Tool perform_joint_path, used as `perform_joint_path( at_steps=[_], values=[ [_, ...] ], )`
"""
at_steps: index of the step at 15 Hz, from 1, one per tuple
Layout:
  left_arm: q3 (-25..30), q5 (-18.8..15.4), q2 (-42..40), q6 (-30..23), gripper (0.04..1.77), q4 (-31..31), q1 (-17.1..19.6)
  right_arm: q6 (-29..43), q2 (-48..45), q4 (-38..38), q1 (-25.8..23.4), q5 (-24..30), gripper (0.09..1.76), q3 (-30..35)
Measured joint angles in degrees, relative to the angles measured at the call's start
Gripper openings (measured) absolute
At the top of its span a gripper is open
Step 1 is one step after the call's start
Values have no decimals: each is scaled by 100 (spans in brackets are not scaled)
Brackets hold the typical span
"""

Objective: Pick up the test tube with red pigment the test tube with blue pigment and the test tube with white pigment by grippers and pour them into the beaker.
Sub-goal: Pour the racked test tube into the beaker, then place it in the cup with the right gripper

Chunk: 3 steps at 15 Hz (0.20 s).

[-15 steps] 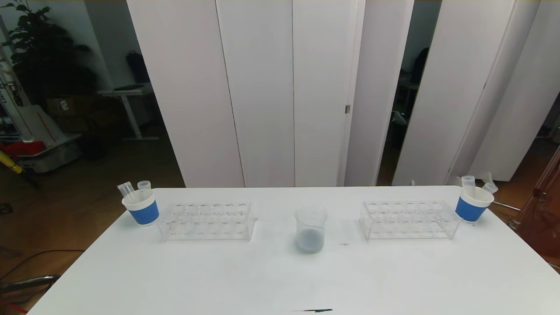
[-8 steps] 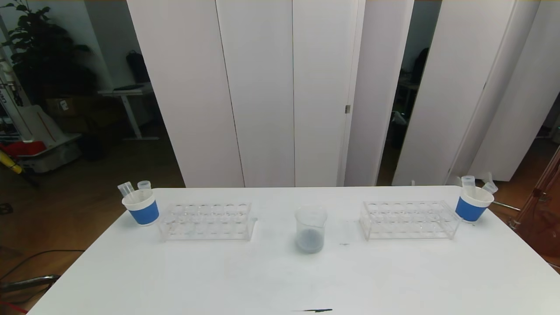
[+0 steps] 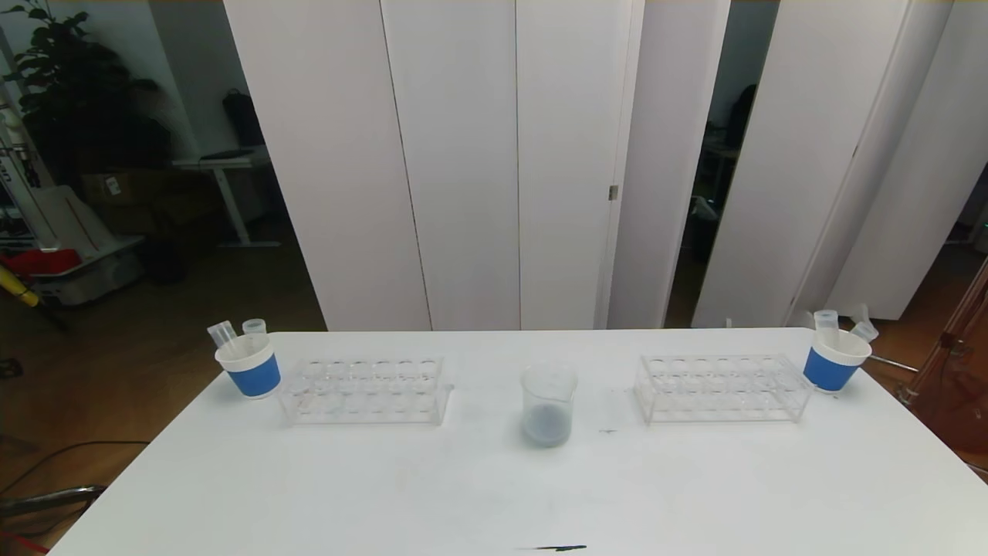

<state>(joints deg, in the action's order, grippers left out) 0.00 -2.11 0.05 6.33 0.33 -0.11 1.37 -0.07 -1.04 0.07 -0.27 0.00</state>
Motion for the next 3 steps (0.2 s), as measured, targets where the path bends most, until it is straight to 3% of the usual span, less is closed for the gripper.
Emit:
perform_joint_path(
  at_steps=[3],
  values=[
    [0, 2, 0, -2, 175, 0, 0, 1, 0, 0, -21, 2, 175, 0]
  ],
)
